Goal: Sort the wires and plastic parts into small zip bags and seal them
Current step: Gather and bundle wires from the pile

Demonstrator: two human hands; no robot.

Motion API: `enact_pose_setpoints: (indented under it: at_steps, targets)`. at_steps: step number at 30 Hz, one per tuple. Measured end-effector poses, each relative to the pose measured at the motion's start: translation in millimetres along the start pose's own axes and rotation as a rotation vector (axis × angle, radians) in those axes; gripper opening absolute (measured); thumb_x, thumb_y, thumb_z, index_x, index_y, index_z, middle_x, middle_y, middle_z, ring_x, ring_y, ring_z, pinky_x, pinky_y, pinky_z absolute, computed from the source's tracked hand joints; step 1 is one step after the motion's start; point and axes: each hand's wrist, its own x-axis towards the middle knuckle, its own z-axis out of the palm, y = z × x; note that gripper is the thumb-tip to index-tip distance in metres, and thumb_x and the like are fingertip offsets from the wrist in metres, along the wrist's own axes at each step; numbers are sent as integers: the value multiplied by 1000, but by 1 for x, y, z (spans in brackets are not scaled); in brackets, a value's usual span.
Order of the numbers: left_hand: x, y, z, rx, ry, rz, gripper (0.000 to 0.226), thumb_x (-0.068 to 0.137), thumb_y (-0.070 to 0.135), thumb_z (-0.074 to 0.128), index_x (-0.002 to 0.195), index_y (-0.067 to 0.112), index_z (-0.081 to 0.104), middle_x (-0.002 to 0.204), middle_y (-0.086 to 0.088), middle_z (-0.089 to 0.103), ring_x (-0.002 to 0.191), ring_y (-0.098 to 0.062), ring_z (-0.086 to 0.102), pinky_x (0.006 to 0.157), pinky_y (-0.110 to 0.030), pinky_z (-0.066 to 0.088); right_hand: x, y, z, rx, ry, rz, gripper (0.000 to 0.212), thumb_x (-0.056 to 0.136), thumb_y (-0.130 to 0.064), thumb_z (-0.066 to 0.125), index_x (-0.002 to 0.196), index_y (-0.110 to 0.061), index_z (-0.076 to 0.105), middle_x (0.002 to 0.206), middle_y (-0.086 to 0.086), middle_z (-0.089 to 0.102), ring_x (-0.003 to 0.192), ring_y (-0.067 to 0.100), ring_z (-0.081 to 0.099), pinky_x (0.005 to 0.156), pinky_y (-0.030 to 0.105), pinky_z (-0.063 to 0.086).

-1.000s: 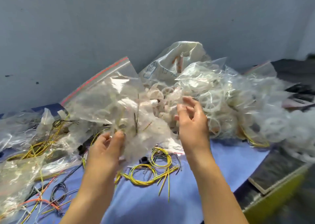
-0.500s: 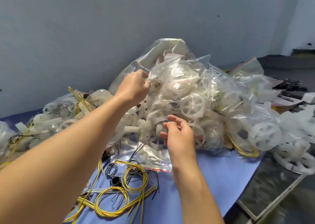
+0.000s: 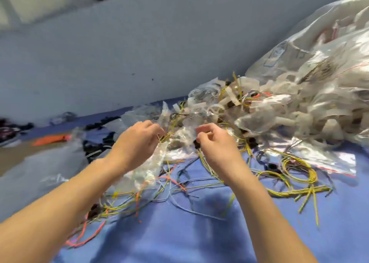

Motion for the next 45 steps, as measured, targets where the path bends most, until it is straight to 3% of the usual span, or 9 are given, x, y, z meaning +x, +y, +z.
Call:
enact_pose_setpoints:
  at_steps: [4,10,14,17,24,27,31,40,45]
  targets:
    - [-66,-84,-4,24,-334,-365,29,94,25,51,121,19,59,120,-10,59,115,-30,54,97,-40,43,-12,7,57,-302,-128,-39,25,95,-23,46,113,-19,62,109,8,69,102,30,61,86,39,48]
    - [-129,-132,7,-61,-417,-565,48,96,46,49,138,22,44,132,-9,53,122,-26,51,104,-38,39,-27,19,116,-388,-266,8,34,97,-27,42,129,-22,52,123,5,63,114,27,55,91,36,45]
    - [-126,-136,21,-317,-286,-793,41,100,36,45,139,22,47,134,-8,55,116,-24,55,88,-32,43,-25,23,129,-452,-227,-1,33,96,-34,40,125,-35,56,120,-2,66,115,26,54,95,39,41]
    - [-125,-134,29,-434,-186,-861,29,99,25,47,126,24,60,122,-9,63,80,-15,58,65,-26,43,-24,23,138,-496,-200,30,33,95,-36,39,119,-38,61,116,-6,67,115,26,53,93,39,35]
    - [-125,-120,26,-642,-10,-905,37,96,18,52,133,22,48,98,2,62,82,-21,61,64,-25,43,-23,12,132,-29,-95,61,31,89,-12,48,92,-35,68,73,-9,65,73,12,60,75,34,49]
    - [-122,-97,16,-760,155,-884,33,94,15,54,126,22,53,91,2,61,74,-11,57,63,-20,42,-23,4,108,151,72,3,33,88,-6,50,86,-33,67,74,-6,64,51,3,50,50,21,41]
    - [-112,-44,4,-960,326,-780,27,91,10,57,107,31,57,84,1,64,61,3,56,58,-10,45,-23,1,52,130,301,-26,27,89,-13,49,94,-31,68,78,-4,62,45,4,44,46,20,33]
    - [-90,94,35,-1055,45,-580,29,89,10,56,113,26,58,62,10,47,49,-1,41,51,-17,34,-44,26,-91,-399,477,125,24,90,-15,51,102,-28,67,103,10,62,91,32,59,79,39,45]
    - [-89,126,43,-713,-59,-523,22,96,33,43,116,37,50,74,7,64,82,-17,62,74,-35,49,-61,43,-107,-544,478,119,27,91,-12,48,109,-23,66,109,10,57,106,34,52,95,46,40]
